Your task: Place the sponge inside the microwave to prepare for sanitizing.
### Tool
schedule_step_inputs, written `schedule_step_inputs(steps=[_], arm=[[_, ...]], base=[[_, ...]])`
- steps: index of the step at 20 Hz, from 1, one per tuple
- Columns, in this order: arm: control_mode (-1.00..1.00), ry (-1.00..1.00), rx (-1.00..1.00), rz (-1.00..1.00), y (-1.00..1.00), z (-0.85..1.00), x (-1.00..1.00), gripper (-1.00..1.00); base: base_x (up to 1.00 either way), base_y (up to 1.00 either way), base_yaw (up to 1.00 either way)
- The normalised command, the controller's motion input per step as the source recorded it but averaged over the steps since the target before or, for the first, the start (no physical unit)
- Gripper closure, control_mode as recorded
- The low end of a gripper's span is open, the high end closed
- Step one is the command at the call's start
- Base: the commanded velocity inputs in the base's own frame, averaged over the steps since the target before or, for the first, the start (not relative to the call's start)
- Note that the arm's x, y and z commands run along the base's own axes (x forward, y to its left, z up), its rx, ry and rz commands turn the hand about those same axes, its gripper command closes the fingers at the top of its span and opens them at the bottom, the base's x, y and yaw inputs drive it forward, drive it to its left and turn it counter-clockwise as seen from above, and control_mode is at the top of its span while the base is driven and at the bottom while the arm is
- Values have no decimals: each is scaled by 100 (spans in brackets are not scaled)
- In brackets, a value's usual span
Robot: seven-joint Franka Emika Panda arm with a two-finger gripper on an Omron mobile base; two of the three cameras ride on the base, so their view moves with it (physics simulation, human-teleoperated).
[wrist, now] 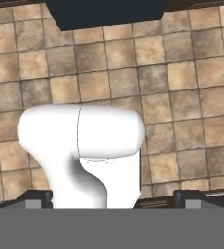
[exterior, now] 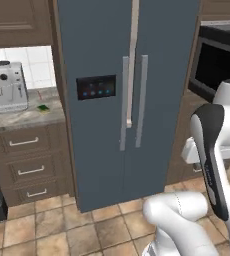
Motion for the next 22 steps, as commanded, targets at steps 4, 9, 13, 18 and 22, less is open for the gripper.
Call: schedule_step_inputs(steps=[4,9,13,18,22], arm=[[100,0,0,0,0,0,0,-100],[100,0,0,0,0,0,0,-100],[100,0,0,0,0,0,0,-100],[100,0,0,0,0,0,0,-100],[100,0,0,0,0,0,0,-100]], base=[[22,100,-16],[20,100,-10],[15,100,0],[20,64,3],[37,27,6]])
